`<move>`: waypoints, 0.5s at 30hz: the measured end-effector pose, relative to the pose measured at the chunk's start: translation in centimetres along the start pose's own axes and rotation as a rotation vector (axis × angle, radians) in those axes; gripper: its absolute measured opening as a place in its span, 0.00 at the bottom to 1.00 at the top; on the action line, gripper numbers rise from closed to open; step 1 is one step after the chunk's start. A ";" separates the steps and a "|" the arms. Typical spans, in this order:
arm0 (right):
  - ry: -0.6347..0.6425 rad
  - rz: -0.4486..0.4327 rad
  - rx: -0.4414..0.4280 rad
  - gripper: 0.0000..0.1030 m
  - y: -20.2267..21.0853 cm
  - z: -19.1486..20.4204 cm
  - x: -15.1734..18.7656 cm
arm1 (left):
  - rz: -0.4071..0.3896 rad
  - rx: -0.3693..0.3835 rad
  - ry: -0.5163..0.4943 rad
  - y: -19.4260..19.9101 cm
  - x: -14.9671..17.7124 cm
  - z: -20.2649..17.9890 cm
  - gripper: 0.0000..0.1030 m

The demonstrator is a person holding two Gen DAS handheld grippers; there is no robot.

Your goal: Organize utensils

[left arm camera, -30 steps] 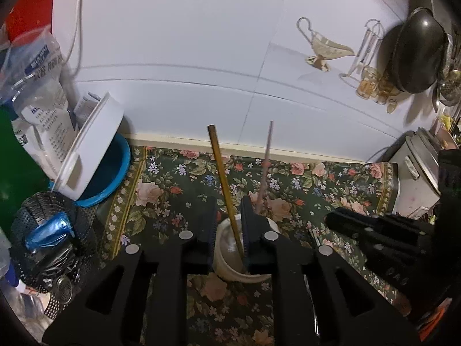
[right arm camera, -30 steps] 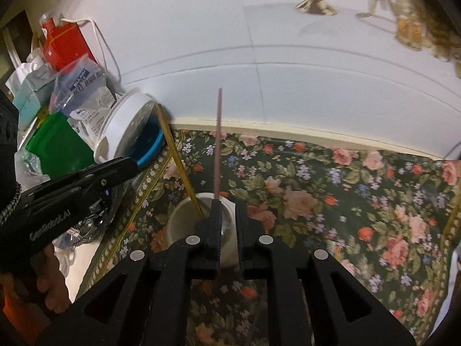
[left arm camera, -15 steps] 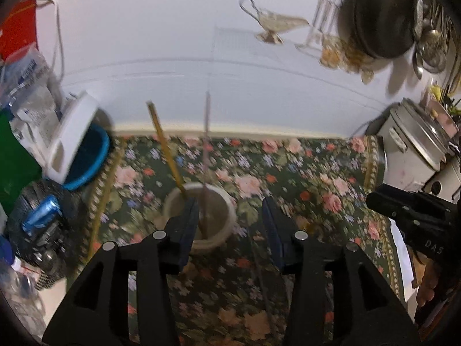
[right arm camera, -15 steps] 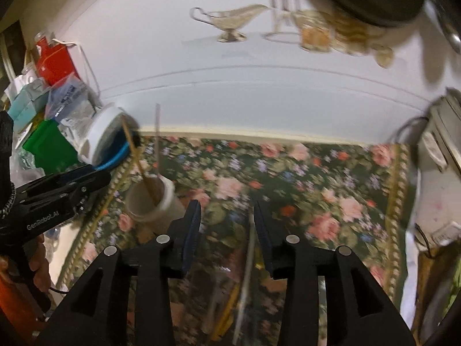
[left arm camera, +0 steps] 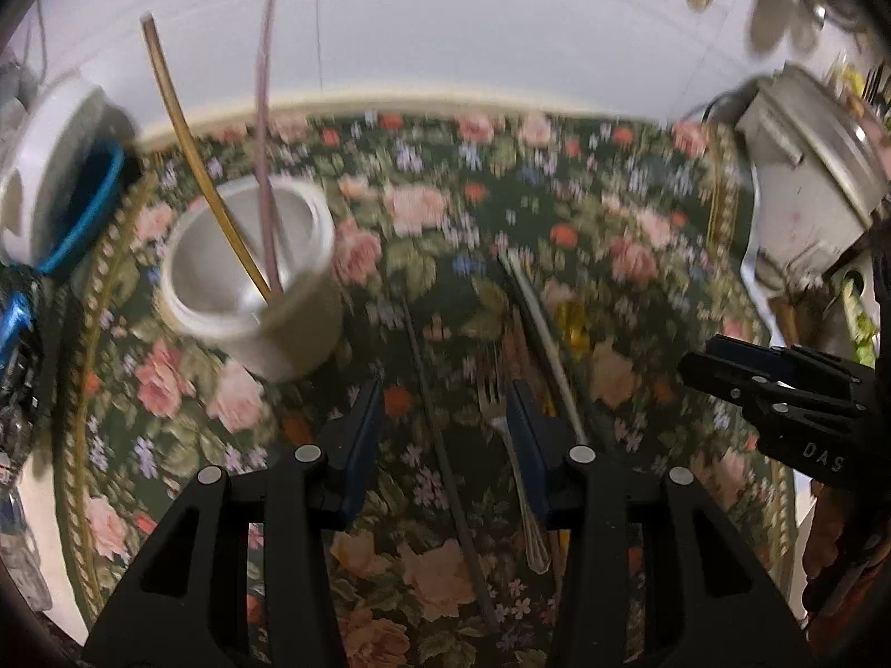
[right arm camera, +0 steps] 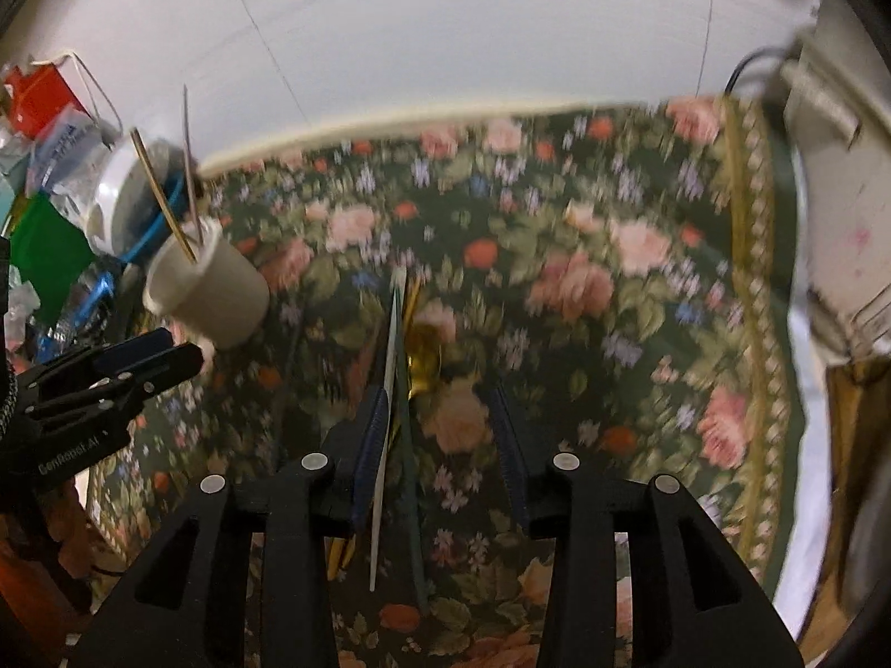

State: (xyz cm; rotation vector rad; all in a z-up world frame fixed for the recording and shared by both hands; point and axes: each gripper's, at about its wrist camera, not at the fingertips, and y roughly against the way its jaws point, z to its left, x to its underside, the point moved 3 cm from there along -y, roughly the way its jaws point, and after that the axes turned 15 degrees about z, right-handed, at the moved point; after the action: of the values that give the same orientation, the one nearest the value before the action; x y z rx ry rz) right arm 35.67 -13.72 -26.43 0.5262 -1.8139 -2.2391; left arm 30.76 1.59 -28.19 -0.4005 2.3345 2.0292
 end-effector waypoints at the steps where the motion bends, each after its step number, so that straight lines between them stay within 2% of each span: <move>1: 0.003 0.019 -0.012 0.34 -0.8 0.0 0.1 | 0.019 -0.005 0.000 -0.8 0.2 0.0 0.43; 9: 0.026 0.134 -0.042 0.34 -6.4 1.2 0.0 | 0.112 -0.019 0.038 -4.5 0.9 1.3 0.43; 12: 0.025 0.157 -0.043 0.22 -7.6 1.1 -0.4 | 0.139 -0.005 0.049 -5.5 1.0 1.5 0.43; 15: 0.029 0.180 -0.050 0.18 -8.5 1.1 -0.4 | 0.154 0.000 0.041 -6.3 1.0 1.3 0.43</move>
State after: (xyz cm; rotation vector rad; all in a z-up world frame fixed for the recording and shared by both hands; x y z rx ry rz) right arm 36.13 -10.72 -34.51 0.3674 -1.7126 -2.1394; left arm 30.84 1.96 -34.69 -0.2724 2.4610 2.1053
